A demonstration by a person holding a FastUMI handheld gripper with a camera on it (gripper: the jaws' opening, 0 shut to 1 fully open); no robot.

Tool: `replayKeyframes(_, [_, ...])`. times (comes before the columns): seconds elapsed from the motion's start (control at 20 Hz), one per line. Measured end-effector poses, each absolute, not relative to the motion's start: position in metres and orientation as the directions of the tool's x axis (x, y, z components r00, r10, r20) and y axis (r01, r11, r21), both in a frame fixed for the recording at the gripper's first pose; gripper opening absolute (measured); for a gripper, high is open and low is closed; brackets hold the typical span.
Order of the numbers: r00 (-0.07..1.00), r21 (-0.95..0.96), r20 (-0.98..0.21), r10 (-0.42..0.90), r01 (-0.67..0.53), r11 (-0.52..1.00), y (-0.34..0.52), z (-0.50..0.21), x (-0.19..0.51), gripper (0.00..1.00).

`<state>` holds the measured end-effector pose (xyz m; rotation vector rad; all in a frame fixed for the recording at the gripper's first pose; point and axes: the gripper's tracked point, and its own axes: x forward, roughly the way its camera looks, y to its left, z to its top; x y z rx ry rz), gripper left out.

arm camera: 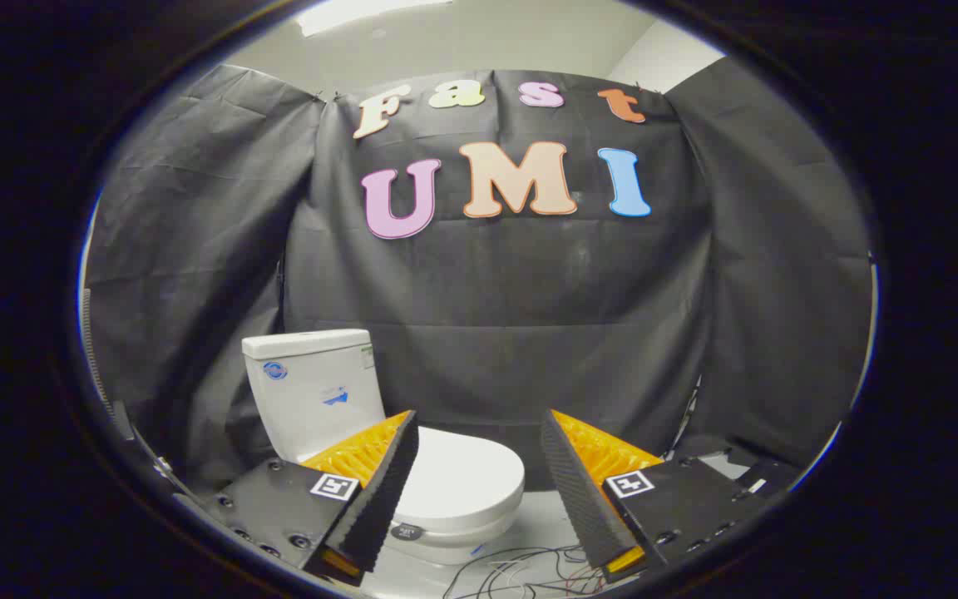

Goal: Open the toilet lid.

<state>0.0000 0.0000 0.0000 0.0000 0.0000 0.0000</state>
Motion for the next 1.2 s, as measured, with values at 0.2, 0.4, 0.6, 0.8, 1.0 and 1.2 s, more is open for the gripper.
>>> replayKeyframes(0.2, [1.0, -0.001, -0.024, 0.013, -0.013, 1.0, 0.006, -0.006, 0.041, 0.92])
replayKeyframes(0.4, [0.999, 0.018, -0.003, 0.032, -0.032, 0.999, 0.023, -0.011, 0.077, 0.92])
replayKeyframes(0.6, [1.0, 0.049, 0.014, -0.026, 0.025, 0.998, 0.046, -0.013, 0.093, 0.92])
replayKeyframes(0.8, [0.987, 0.114, 0.066, -0.146, 0.138, 0.984, 0.068, -0.005, 0.087, 0.92])
replayKeyframes(1.0, [0.956, 0.182, 0.097, -0.278, 0.258, 0.949, 0.086, -0.001, 0.067, 0.92])
replayKeyframes(1.2, [0.892, 0.293, 0.116, -0.437, 0.39, 0.873, 0.087, 0.0, 0.038, 0.91])
